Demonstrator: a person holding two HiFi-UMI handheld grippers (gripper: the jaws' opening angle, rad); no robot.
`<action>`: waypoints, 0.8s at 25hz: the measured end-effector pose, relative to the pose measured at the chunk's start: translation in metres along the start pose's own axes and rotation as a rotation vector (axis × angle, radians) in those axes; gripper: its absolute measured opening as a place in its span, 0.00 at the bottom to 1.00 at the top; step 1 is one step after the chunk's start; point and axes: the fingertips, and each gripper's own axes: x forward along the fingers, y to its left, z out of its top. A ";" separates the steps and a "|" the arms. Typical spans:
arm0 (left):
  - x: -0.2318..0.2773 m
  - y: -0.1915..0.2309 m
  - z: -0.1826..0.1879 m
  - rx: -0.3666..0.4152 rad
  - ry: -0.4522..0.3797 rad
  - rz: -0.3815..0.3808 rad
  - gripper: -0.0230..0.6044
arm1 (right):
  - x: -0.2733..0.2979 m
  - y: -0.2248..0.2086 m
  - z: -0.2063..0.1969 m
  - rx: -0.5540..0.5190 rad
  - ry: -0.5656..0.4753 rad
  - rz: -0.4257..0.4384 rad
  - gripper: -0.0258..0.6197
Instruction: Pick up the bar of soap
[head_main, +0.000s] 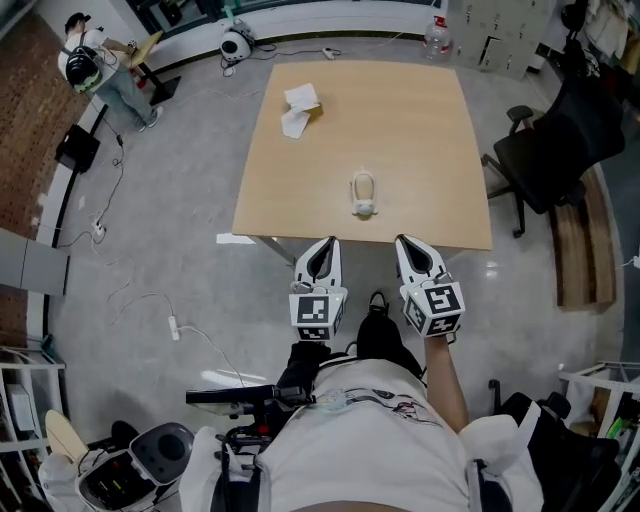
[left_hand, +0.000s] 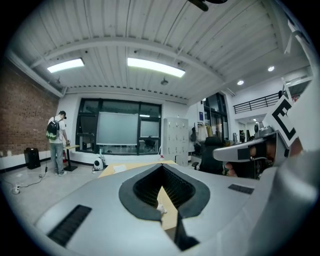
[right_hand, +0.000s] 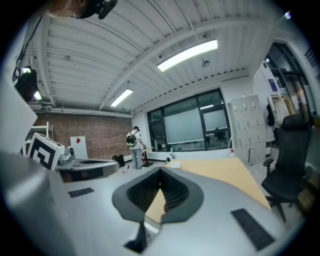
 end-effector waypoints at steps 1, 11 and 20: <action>0.010 0.004 0.005 0.005 -0.006 0.008 0.04 | 0.010 -0.006 0.005 -0.001 -0.006 0.006 0.04; 0.107 0.023 0.033 0.036 -0.029 0.053 0.04 | 0.087 -0.071 0.034 0.021 -0.022 0.054 0.04; 0.152 0.036 0.034 0.033 0.016 0.085 0.04 | 0.130 -0.097 0.029 0.062 0.037 0.101 0.05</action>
